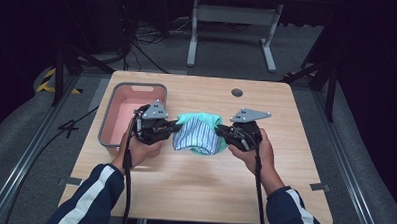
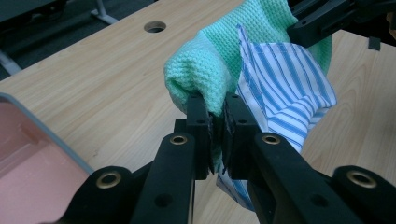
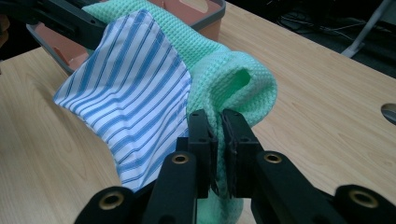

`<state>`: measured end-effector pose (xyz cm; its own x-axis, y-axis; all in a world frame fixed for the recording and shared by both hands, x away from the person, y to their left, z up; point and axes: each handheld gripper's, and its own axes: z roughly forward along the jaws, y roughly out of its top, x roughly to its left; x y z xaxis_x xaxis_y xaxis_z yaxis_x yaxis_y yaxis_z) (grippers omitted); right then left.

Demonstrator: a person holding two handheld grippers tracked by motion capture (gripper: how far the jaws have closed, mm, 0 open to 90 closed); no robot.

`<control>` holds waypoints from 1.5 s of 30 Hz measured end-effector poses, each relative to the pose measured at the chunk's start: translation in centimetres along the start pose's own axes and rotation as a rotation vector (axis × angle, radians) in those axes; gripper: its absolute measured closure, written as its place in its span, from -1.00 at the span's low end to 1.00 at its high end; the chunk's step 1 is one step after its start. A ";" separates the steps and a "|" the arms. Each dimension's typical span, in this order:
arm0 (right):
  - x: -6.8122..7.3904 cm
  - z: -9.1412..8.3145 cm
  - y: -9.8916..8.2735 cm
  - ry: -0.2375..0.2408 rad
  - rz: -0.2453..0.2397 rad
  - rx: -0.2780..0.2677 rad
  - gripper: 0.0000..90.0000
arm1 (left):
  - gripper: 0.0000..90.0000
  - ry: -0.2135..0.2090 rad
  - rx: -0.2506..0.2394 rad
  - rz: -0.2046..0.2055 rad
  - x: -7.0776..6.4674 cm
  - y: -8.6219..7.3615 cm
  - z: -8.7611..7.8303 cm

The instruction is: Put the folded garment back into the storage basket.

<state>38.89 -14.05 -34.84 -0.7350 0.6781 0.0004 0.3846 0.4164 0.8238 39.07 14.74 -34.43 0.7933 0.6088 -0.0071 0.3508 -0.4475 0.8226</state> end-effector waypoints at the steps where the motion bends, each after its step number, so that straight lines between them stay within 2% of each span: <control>1: 0.1 0.2 0.2 0.001 -0.002 -0.001 0.85 | 0.84 0.004 -0.005 -0.004 0.2 0.0 -0.2; 9: 1.3 1.5 2.2 0.023 -0.028 -0.014 0.85 | 0.84 0.047 -0.031 -0.028 1.6 -0.3 -2.4; 12: 1.7 2.0 2.8 0.032 -0.034 -0.018 0.85 | 0.84 0.064 -0.030 -0.038 2.1 -0.5 -3.1; 20: 2.6 3.2 4.2 0.053 -0.049 -0.031 0.85 | 0.84 0.101 -0.016 -0.028 3.1 -0.9 -4.7; 27: 3.4 4.1 5.3 0.063 -0.063 -0.037 0.85 | 0.84 0.127 -0.021 -0.045 3.9 -1.2 -5.7; 34: 4.6 5.6 7.1 0.069 -0.068 -0.039 0.85 | 0.84 0.166 -0.051 -0.063 5.0 -1.3 -7.9; 37: 4.9 6.2 7.6 0.075 -0.068 -0.038 0.85 | 0.84 0.185 -0.046 -0.057 5.3 -1.5 -8.4; 45: 5.8 8.0 8.6 0.089 -0.081 -0.018 0.85 | 0.84 0.216 -0.017 -0.080 6.4 -2.5 -9.0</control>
<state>42.41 -1.67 -32.30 -0.8104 0.5856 -0.0169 0.3122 0.4562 0.8333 38.81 25.68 -31.39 0.6378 0.7688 0.0475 0.3983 -0.3820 0.8339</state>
